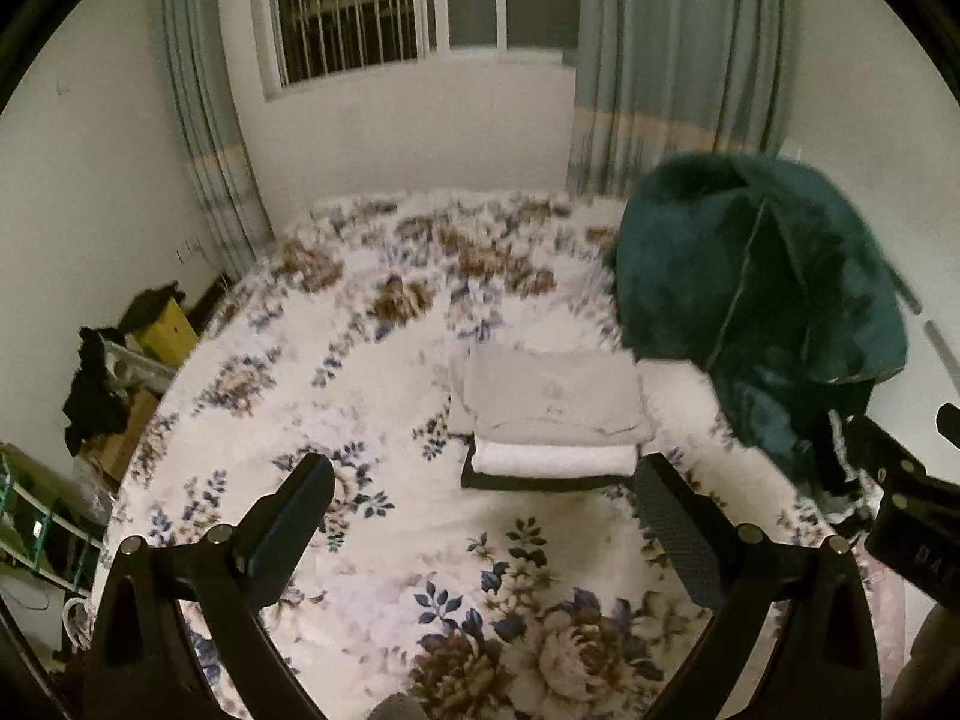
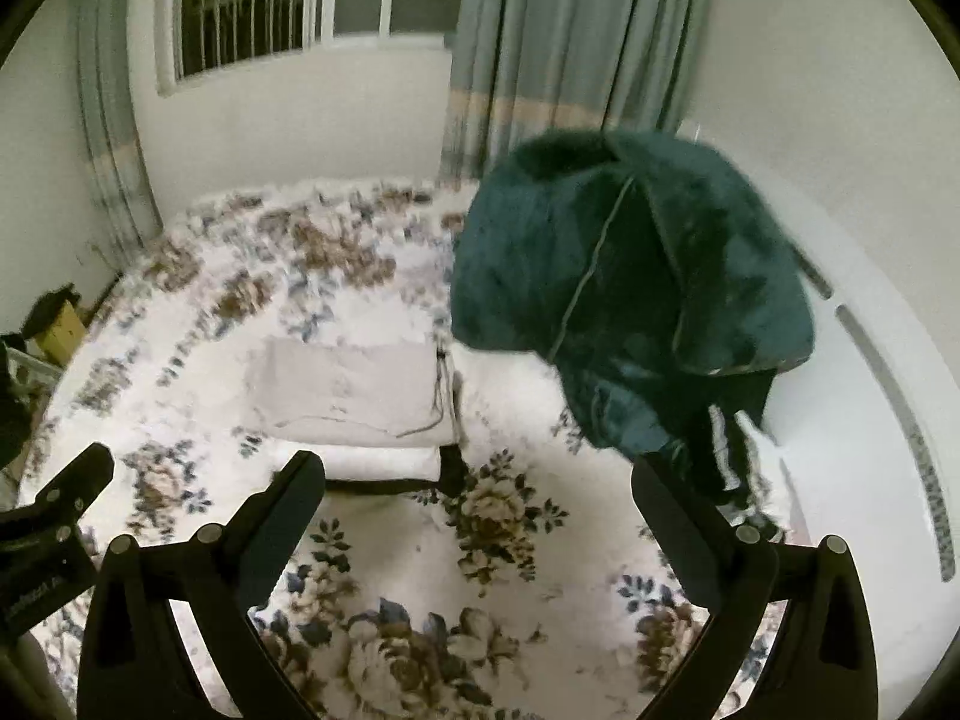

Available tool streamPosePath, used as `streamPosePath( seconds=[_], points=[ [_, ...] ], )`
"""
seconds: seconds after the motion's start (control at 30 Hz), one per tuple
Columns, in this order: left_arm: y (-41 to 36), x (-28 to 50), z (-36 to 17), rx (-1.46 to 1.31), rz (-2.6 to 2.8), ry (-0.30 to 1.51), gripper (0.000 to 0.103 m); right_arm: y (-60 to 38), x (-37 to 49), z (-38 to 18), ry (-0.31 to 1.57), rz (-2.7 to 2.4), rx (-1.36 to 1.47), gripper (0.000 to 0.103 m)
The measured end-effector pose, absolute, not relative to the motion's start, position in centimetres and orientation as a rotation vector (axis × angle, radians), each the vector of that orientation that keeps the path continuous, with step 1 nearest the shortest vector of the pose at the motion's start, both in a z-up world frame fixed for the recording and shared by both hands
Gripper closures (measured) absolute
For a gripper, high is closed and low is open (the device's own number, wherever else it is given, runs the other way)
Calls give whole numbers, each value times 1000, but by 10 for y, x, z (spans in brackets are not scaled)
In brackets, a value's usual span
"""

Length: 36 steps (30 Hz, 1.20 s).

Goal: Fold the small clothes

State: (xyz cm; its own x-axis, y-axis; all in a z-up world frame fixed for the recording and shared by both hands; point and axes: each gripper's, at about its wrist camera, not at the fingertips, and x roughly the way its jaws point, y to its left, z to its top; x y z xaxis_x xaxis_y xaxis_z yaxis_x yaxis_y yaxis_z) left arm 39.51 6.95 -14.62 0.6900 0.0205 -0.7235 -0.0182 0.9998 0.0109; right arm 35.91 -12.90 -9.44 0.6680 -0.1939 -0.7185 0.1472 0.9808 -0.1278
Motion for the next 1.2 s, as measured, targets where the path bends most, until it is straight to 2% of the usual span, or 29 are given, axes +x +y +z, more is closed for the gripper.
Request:
streamPosePath(
  seconds=[0.23,0.47,0.87,1.2],
  points=[
    [67,325,-81,-17,17,728,1,-129,266,-4,737,-156,-66,0],
    [65,281,-56,-20,-8,715,1,-133,188,56,664,-155,-51,0],
    [63,258,-47,-19,-11,693,1,-136,136,79,642,-143,-37,0],
    [59,253,-44,-20,-1,679,1,-150,145,81,639,-128,-29,0]
  ],
)
